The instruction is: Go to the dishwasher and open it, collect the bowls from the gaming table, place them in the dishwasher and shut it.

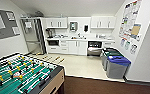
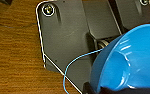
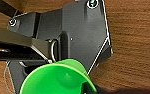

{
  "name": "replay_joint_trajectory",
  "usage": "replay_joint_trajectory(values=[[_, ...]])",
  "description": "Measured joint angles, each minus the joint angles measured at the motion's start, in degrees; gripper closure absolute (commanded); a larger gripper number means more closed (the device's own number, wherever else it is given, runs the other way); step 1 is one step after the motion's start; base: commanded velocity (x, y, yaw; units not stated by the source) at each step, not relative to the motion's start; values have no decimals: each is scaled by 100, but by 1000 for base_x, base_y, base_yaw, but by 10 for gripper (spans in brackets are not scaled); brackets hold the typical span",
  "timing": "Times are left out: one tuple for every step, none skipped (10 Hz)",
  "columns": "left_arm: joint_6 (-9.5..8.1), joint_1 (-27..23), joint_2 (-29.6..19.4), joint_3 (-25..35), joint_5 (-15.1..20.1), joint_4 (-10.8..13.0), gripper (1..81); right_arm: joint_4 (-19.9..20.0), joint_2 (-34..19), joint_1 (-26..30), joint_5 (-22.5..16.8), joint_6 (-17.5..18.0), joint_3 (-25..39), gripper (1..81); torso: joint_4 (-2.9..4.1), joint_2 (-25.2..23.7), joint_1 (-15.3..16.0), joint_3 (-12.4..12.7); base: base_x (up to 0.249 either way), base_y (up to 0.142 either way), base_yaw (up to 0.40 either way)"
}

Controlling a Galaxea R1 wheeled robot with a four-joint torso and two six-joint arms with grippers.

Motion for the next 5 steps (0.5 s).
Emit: replay_joint_trajectory(values=[[0, -28, -5, 29, 0, 10, 811, 0, 6, 17, 0, 0, -29, 811, 0, 5, 10, -2, 169, -129, 0], [0, -46, -46, -11, -17, 10, 811, 0, 50, 33, 11, 0, -7, 811, 0, 5, 6, -2, 169, -129, 0], [0, -35, -52, -20, -17, 10, 811, 0, 66, 23, 0, 0, -7, 811, 0, 2, 2, -2, 169, -130, 0], [0, -30, -46, -12, -6, 10, 811, 0, 52, 30, 4, 0, -7, 811, 0, 5, 3, -2, 169, -129, 0], [0, -22, -46, -9, -6, 10, 811, 2, 52, 30, 13, 0, -7, 811, 0, 2, 3, -2, 169, -129, 0]])
